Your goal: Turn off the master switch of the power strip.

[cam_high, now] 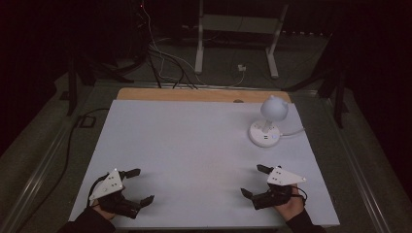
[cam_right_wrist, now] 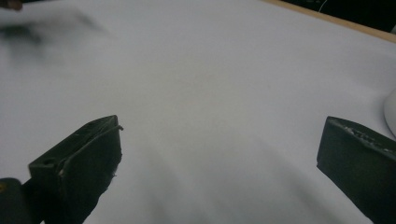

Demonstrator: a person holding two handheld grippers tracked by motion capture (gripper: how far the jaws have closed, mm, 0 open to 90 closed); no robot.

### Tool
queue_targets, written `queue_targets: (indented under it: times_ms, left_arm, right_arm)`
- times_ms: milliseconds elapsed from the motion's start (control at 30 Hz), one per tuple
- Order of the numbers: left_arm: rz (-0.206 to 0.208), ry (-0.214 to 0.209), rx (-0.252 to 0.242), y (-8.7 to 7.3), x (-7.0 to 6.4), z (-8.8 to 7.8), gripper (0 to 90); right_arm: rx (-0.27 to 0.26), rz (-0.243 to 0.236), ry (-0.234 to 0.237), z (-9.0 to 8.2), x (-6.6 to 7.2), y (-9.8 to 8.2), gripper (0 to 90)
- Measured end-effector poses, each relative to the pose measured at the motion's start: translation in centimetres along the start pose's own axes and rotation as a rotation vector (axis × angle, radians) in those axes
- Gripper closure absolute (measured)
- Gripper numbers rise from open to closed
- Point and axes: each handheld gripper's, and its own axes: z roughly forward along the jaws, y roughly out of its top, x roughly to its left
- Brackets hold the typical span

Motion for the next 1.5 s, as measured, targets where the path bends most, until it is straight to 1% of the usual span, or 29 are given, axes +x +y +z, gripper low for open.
queue_targets:
  times_ms: [133, 233, 267, 300, 333, 400, 433, 467, 533, 667, 767, 833, 933, 1100, 1233, 1300, 1367, 1400, 1467, 1500]
  left_arm:
    - [0.002, -0.002, -0.002, 0.0, 0.0, 0.0, 0.2]
    - [0.000, -0.005, -0.006, 0.0, 0.1, 0.1, 0.2]
    - [0.004, -0.006, -0.012, 0.0, 0.1, 0.1, 0.2]
    - [0.009, -0.009, -0.017, -0.1, 0.0, 0.0, 0.2]
    - [0.012, -0.012, -0.021, -0.1, 0.0, 0.1, 0.2]
    - [0.017, -0.016, -0.026, -0.1, -0.1, 0.1, 0.3]
    - [0.020, -0.014, -0.020, -0.1, -0.1, 0.1, 0.3]
    - [0.020, -0.015, -0.017, 0.0, -0.1, 0.1, 0.2]
    - [0.012, -0.018, -0.010, 0.0, -0.1, 0.2, 0.2]
    - [0.010, -0.016, -0.011, 0.0, -0.1, 0.1, 0.2]
    - [0.013, -0.015, -0.010, 0.0, -0.2, 0.1, 0.2]
    - [0.016, -0.017, -0.006, 0.0, -0.2, 0.2, 0.3]
    - [0.015, -0.017, -0.012, 0.0, -0.2, 0.1, 0.2]
    - [0.005, -0.020, -0.017, 0.0, -0.1, 0.1, 0.2]
    - [0.010, -0.019, -0.017, 0.0, -0.1, 0.1, 0.2]
    - [0.004, -0.022, -0.023, 0.0, -0.1, 0.1, 0.2]
    - [0.004, -0.020, -0.020, 0.0, -0.1, 0.1, 0.2]
    - [0.005, -0.019, -0.019, 0.0, -0.1, 0.1, 0.2]
    - [0.002, -0.019, -0.020, 0.0, -0.1, 0.1, 0.2]
    - [0.001, -0.021, -0.022, 0.0, -0.1, 0.1, 0.3]
  right_arm:
    - [0.031, -0.012, -0.003, 0.2, 0.2, -0.1, 0.0]
    - [0.041, -0.004, 0.009, 0.2, 0.2, 0.0, 0.0]
    - [0.045, -0.007, 0.006, 0.2, 0.3, 0.0, 0.0]
    - [0.058, -0.005, 0.016, 0.3, 0.3, 0.1, 0.0]
    - [0.058, -0.005, 0.016, 0.3, 0.3, 0.1, 0.0]
    - [0.085, -0.020, 0.017, 0.5, 0.5, 0.0, 0.0]
    - [0.085, -0.020, 0.017, 0.5, 0.5, 0.0, 0.0]
    - [0.089, -0.031, 0.014, 0.6, 0.6, 0.0, 0.0]
    - [0.095, -0.033, 0.021, 0.6, 0.8, 0.2, 0.0]
    - [0.126, -0.037, 0.053, 0.9, 1.2, 0.3, 0.0]
    - [0.135, -0.039, 0.074, 1.0, 1.6, 0.6, 0.0]
    - [0.135, -0.039, 0.079, 1.0, 1.7, 0.7, 0.0]
    - [0.121, -0.026, 0.105, 0.9, 1.8, 1.2, 0.0]
    - [0.120, -0.025, 0.111, 0.9, 2.0, 1.7, 0.0]
    - [0.114, -0.016, 0.126, 0.9, 2.0, 2.3, 0.0]
    - [0.109, -0.018, 0.125, 0.8, 2.0, 2.6, 0.0]
    - [0.101, -0.015, 0.127, 0.7, 1.9, 2.9, 0.0]
    - [0.098, -0.023, 0.122, 0.6, 1.9, 3.1, 0.0]
    - [0.096, -0.023, 0.120, 0.5, 1.9, 3.2, 0.0]
    - [0.091, -0.015, 0.125, 0.4, 1.8, 3.4, 0.0]
